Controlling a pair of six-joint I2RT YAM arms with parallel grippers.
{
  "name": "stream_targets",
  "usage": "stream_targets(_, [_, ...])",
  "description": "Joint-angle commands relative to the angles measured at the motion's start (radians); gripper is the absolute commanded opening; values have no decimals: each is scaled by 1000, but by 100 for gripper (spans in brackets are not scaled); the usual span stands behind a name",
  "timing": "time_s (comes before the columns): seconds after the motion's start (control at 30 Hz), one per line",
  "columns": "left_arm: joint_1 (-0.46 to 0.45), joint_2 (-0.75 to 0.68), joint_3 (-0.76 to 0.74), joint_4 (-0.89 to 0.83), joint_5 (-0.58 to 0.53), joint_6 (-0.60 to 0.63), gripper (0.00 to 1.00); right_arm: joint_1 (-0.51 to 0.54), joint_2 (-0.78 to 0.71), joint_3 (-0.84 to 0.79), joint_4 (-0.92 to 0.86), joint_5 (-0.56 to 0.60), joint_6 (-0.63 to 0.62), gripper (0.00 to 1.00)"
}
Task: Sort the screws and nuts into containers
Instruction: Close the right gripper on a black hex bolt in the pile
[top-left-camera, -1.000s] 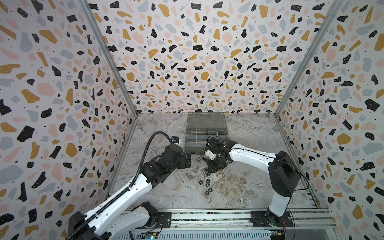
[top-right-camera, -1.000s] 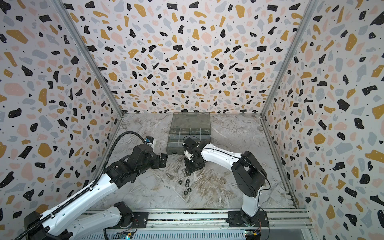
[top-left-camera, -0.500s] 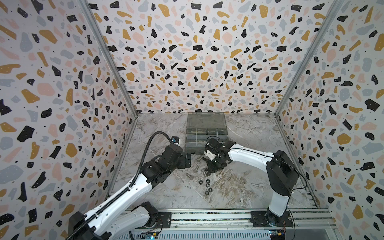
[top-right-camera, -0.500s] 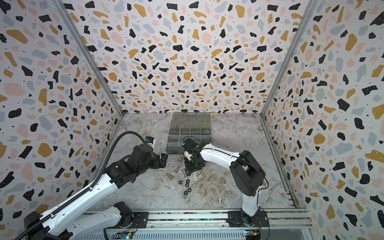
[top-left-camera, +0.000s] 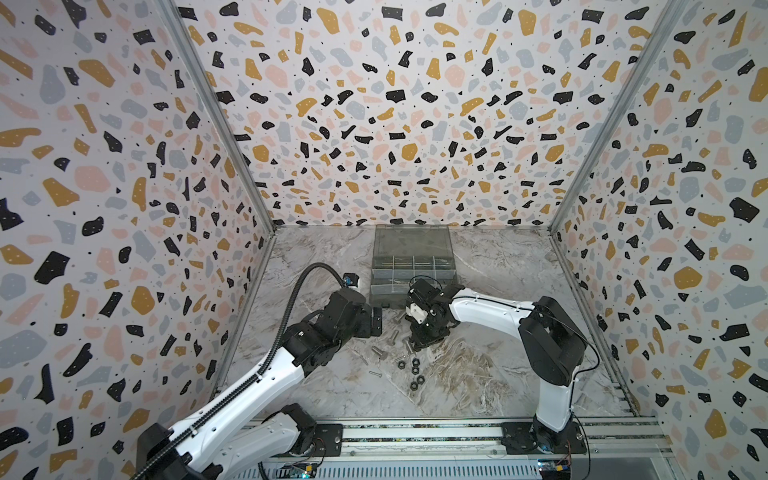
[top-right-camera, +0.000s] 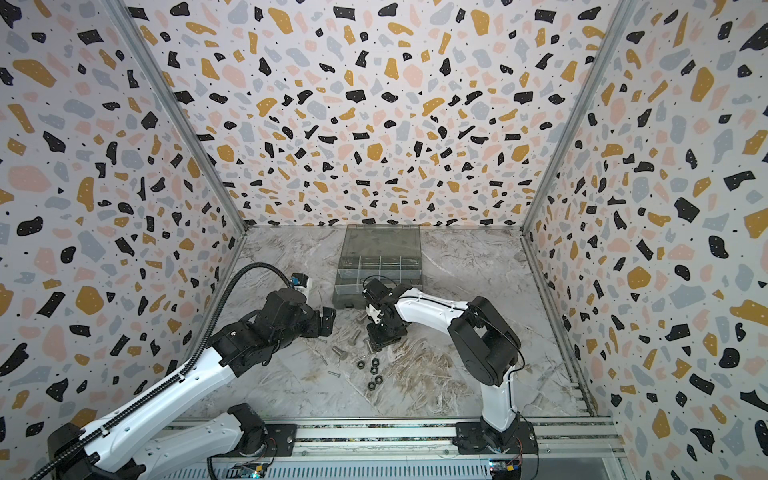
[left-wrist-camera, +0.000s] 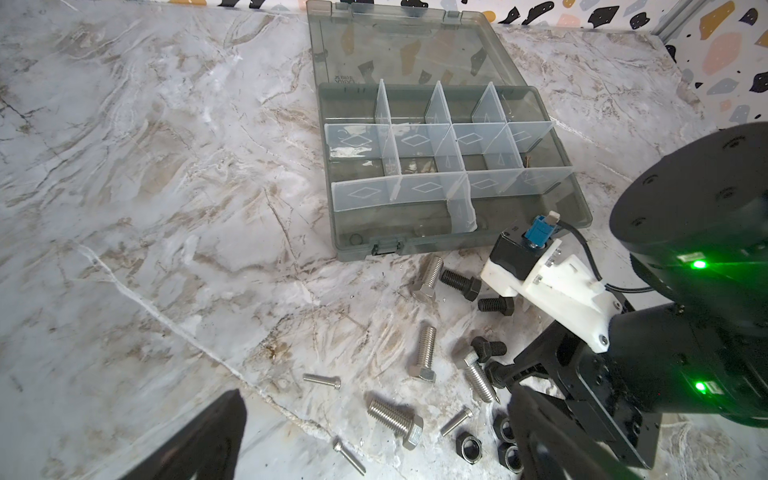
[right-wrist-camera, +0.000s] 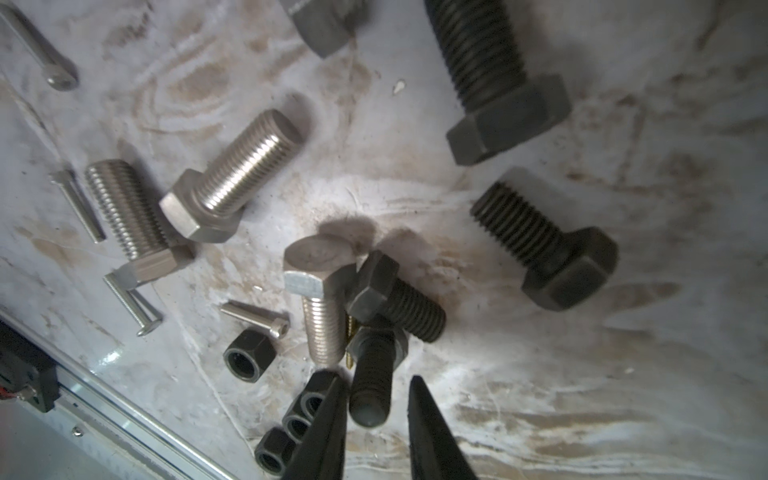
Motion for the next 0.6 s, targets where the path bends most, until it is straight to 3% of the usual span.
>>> stream_targets(0.0, [-5,-17,-9,-3,20,6,100,-7,8,36,-5,-8,-12,28])
stream_targets(0.1, [-5,-14,-9,-5,20,8,100,-10,15,44,-7,-11,-16,27])
stream_targets(0.33, [-5,-12,-6,-6,20,12,100,-15,21,60,-28,-4,-22,10])
stream_targets(0.57, [-5,-2,6,-1,19,28,100,-36,-18,169,-106,4,-28,6])
